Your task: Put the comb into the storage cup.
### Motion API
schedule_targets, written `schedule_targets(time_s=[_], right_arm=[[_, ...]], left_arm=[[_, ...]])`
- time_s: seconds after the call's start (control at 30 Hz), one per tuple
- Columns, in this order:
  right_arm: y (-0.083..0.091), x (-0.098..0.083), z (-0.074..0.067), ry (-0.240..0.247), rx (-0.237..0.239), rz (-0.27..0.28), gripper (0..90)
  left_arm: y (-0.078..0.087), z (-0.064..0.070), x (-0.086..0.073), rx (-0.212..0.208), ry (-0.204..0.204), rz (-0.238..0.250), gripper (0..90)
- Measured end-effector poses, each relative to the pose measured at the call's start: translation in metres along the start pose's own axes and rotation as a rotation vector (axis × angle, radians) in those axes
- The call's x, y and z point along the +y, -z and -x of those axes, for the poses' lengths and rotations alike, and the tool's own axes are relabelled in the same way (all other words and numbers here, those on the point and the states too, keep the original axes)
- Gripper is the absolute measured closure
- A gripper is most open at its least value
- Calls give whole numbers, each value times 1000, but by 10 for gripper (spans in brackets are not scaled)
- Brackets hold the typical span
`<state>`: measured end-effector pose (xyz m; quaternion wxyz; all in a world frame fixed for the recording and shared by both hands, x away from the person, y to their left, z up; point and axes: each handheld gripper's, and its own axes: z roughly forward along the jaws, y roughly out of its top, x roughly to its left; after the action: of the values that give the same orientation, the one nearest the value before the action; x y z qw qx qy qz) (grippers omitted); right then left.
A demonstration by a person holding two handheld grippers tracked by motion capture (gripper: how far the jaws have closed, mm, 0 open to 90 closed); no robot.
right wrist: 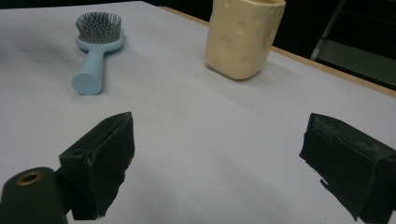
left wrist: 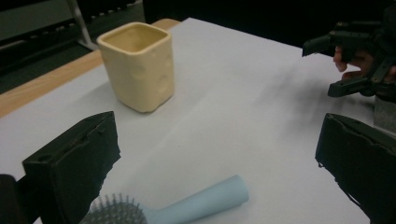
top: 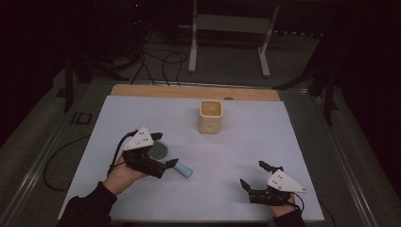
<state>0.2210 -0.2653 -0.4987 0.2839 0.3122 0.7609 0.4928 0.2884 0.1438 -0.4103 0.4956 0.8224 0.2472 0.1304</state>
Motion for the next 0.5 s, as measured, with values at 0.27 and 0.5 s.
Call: schedule_targets(time_s=[0.27, 0.5], right_arm=[[-1, 0, 0, -6, 2, 7, 93], [-1, 0, 0, -9, 7, 4, 93]], left_arm=[[-27, 3, -7, -26, 6, -40, 6], [-46, 5, -16, -49, 26, -41, 76]])
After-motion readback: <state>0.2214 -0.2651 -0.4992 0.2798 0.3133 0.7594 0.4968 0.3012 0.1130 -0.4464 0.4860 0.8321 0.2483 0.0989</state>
